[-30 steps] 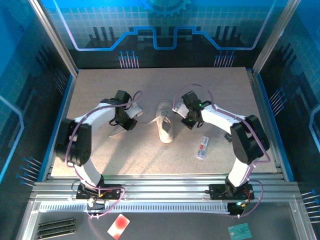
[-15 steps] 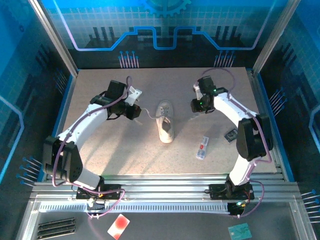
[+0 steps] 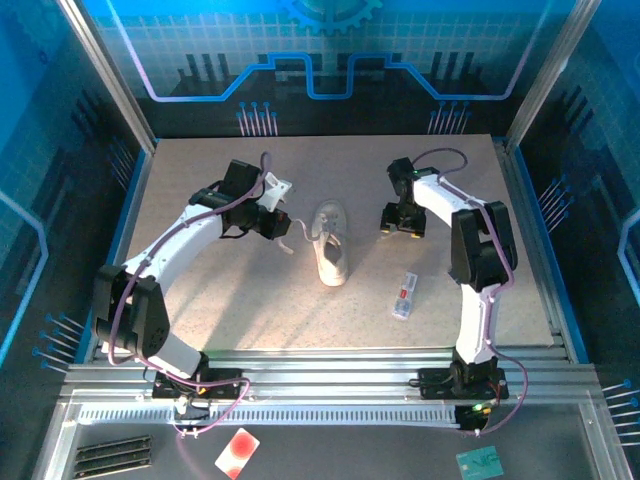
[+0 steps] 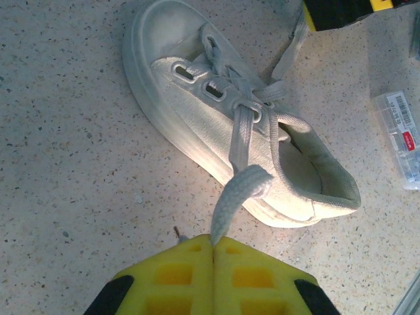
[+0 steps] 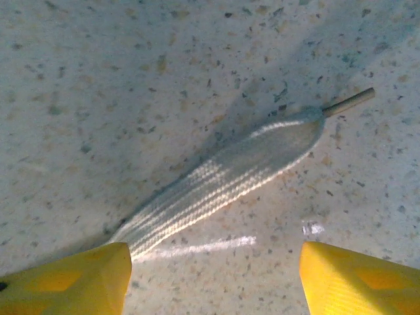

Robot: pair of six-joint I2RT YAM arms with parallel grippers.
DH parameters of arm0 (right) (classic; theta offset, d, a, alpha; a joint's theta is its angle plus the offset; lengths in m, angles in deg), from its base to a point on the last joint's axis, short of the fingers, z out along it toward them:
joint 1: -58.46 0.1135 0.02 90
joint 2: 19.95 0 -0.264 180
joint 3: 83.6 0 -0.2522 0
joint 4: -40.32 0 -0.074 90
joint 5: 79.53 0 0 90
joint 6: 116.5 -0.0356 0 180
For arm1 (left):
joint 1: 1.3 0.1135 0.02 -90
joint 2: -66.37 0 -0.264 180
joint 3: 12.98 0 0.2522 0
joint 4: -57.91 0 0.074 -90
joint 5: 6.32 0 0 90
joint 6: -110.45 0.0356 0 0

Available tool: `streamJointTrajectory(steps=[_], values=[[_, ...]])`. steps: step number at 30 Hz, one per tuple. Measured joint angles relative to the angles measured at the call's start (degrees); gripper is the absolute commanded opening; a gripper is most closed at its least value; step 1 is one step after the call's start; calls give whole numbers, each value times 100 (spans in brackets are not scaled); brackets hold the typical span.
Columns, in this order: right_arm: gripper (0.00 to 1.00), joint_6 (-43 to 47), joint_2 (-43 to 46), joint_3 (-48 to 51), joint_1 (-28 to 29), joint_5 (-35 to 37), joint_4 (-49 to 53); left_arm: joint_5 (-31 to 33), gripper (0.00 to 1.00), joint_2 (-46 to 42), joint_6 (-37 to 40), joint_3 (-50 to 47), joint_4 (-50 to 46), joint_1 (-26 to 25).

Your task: Tie the shoes

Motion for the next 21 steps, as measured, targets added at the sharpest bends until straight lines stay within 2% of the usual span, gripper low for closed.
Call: streamJointTrajectory(steps=[3, 6, 10, 13, 21], values=[[64, -59, -332, -286, 39, 70, 160, -26, 0, 9, 17, 0, 0, -4], [53, -48, -531, -581, 142, 90, 317, -42, 0, 26, 20, 0, -2, -11], [19, 35, -636, -717, 289, 31, 350, -50, 0, 28, 20, 0, -4, -11], [1, 181, -632, -702, 369, -13, 326, -85, 0, 26, 15, 0, -7, -11], [0, 566, -74, -225, 435, -17, 61, -382, 0, -286, -428, 24, 26, -26]])
